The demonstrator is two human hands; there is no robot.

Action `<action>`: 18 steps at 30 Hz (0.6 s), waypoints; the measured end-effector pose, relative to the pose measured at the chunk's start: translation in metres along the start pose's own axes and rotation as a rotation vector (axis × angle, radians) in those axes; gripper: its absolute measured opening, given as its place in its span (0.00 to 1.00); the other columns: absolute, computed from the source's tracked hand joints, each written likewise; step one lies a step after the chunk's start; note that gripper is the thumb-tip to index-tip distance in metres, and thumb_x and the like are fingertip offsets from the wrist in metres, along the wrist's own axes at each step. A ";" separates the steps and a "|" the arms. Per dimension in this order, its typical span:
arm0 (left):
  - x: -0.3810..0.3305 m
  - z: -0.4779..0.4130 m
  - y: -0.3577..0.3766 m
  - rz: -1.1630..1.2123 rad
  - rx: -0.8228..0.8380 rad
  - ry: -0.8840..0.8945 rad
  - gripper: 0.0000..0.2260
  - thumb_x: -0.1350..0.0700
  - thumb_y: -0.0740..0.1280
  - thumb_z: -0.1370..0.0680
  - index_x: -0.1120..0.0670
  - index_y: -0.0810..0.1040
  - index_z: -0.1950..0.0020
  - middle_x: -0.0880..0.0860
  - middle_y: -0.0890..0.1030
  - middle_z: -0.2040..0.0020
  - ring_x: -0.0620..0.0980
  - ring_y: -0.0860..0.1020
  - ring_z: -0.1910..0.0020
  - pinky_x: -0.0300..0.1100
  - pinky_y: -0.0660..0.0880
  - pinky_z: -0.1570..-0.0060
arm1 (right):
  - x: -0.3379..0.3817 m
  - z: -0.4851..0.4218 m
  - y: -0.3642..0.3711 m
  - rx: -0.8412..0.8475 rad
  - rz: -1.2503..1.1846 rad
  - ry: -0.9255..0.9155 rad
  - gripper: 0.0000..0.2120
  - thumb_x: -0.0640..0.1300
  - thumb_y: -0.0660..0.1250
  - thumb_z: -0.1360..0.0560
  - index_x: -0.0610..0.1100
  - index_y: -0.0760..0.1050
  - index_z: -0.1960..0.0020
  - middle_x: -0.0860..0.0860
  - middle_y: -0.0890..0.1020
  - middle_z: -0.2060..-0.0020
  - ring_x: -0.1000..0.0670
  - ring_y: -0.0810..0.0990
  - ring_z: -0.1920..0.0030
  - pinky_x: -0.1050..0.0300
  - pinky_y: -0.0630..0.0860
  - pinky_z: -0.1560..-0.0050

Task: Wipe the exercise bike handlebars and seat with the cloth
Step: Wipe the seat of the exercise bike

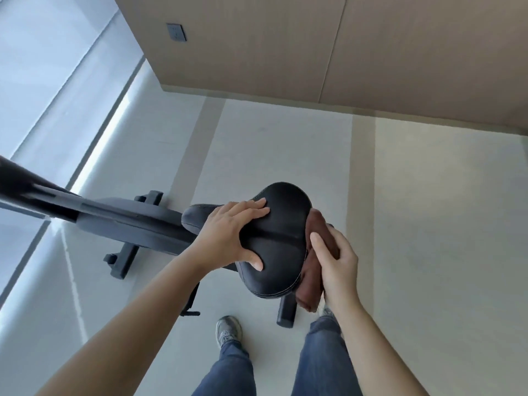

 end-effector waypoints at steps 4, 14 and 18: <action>0.002 -0.001 0.001 0.022 -0.032 0.047 0.45 0.43 0.78 0.47 0.47 0.68 0.32 0.37 0.62 0.33 0.48 0.64 0.34 0.48 0.58 0.34 | 0.028 -0.023 0.007 -0.057 0.060 -0.059 0.10 0.47 0.70 0.29 0.49 0.79 0.47 0.52 0.82 0.50 0.52 0.80 0.48 0.57 0.76 0.47; 0.001 -0.002 0.002 0.014 -0.039 0.107 0.44 0.40 0.77 0.44 0.48 0.67 0.31 0.44 0.65 0.29 0.48 0.63 0.33 0.46 0.56 0.36 | -0.026 0.092 0.019 -0.658 -0.131 -0.008 0.11 0.51 0.67 0.29 0.53 0.78 0.47 0.55 0.80 0.50 0.55 0.79 0.47 0.52 0.74 0.42; 0.001 -0.001 0.002 0.003 -0.030 0.118 0.43 0.38 0.75 0.42 0.48 0.65 0.30 0.44 0.64 0.29 0.48 0.61 0.33 0.46 0.56 0.36 | -0.018 0.092 0.021 -0.752 -0.129 -0.013 0.06 0.48 0.67 0.28 0.58 0.78 0.54 0.55 0.81 0.53 0.55 0.79 0.51 0.54 0.75 0.46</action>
Point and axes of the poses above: each hand's wrist, its own z-axis away from the middle knuckle, its own y-axis out of the palm, x = y × z, the point moved 8 cm from there along -z, towards the middle knuckle
